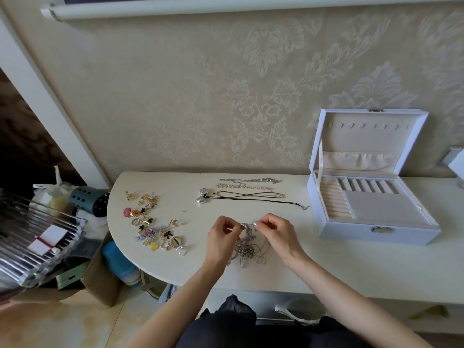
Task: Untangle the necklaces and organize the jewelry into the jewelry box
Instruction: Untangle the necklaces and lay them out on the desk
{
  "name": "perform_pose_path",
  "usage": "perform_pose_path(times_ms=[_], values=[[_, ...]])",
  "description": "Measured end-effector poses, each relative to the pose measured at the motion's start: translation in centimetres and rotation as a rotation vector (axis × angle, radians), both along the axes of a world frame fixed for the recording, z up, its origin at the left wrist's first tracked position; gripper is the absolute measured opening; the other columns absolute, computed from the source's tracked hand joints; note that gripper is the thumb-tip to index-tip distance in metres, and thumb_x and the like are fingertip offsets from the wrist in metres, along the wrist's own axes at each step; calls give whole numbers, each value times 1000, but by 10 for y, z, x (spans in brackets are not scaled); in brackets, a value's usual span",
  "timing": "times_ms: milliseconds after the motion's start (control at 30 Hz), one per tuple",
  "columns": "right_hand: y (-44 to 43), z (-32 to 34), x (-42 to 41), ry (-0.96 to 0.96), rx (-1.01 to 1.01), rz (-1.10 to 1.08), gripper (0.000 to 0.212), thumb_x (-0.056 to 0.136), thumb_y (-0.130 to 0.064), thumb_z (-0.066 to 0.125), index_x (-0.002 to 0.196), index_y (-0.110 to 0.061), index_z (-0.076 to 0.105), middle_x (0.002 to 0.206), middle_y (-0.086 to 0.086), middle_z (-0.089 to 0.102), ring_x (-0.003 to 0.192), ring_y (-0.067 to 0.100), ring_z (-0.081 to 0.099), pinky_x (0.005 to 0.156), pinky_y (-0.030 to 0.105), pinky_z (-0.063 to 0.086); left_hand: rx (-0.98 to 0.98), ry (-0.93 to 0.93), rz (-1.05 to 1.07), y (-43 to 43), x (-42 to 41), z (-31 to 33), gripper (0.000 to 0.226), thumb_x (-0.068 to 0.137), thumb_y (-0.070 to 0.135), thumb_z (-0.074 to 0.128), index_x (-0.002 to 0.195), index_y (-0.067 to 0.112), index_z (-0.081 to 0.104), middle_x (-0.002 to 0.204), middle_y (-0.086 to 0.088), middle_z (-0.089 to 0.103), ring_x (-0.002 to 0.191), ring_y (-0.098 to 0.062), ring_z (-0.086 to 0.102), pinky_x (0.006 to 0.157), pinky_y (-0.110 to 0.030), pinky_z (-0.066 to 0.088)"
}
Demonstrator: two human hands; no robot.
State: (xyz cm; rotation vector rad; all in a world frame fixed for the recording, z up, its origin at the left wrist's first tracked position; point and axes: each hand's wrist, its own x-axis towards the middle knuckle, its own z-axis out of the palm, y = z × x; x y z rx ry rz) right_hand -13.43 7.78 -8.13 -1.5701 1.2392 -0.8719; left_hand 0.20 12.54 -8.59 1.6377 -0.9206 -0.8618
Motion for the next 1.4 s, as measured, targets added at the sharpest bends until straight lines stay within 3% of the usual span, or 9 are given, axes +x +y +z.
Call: perform_pose_path(times_ms=[133, 233, 433, 533, 667, 800, 1100, 1267, 1400], values=[[1, -2, 1, 47, -28, -22, 30, 86, -28, 65, 67, -5, 62, 50, -9, 49, 51, 1, 41, 54, 18, 32, -28, 86, -47, 2, -1, 1, 7, 90, 7, 52, 83, 7, 55, 73, -5, 65, 58, -5, 54, 53, -14, 40], [0, 0, 1, -25, -15, -28, 23, 83, -20, 66, 69, -4, 59, 54, -9, 50, 53, 2, 42, 54, 14, 34, -49, 73, -27, 1, 0, -2, 7, 90, 9, 54, 83, 7, 55, 67, -2, 58, 62, -12, 51, 58, -22, 40], [1, -3, -1, -42, 17, -22, 11, 81, -12, 66, 70, -13, 63, 63, -5, 59, 61, 5, 50, 59, 15, 39, -65, 73, -11, 0, 3, -5, 6, 90, 11, 56, 86, 6, 54, 85, -8, 62, 72, -15, 53, 63, -22, 43], [0, -4, 1, -40, -8, -26, 11, 82, -15, 67, 72, -14, 65, 62, -8, 59, 57, 0, 49, 58, 13, 39, -68, 193, -46, 0, 1, -3, 7, 95, 10, 49, 89, 7, 46, 94, -13, 67, 74, -18, 64, 62, -26, 48], [-1, -4, 3, -48, -52, -30, 9, 85, -16, 66, 76, -13, 63, 60, -8, 59, 54, -1, 49, 57, 12, 37, -74, 322, -111, 2, -1, 0, 9, 100, 14, 41, 94, 8, 38, 84, -16, 70, 72, -27, 68, 60, -30, 52], [-3, -6, 4, -6, -76, -40, 9, 86, -17, 66, 77, -14, 63, 60, -4, 57, 55, 6, 48, 56, 14, 38, -50, 270, -118, 2, 0, 0, 9, 100, 16, 41, 95, 9, 39, 83, -23, 68, 65, -26, 67, 52, -25, 49], [-6, -13, 2, 55, -49, -82, 11, 86, -20, 66, 76, -16, 63, 59, -3, 57, 55, 11, 48, 61, 26, 41, -36, 180, -132, 1, 2, 2, 10, 97, 15, 50, 93, 6, 46, 60, -1, 48, 45, -6, 43, 45, -14, 35], [-5, -13, 2, 80, -33, -78, 11, 85, -20, 66, 74, -19, 63, 56, -5, 56, 54, 10, 48, 61, 26, 42, -48, 154, -137, -2, 4, 0, 11, 95, 18, 54, 88, 10, 50, 56, 1, 42, 49, -11, 31, 46, -19, 28], [-4, -13, 2, 79, -19, -47, 7, 86, -18, 65, 79, -18, 64, 54, -4, 56, 50, 7, 49, 57, 20, 41, -50, 156, -124, -2, 4, 1, 11, 95, 18, 55, 88, 10, 51, 57, -1, 45, 50, -13, 36, 51, -27, 35]])
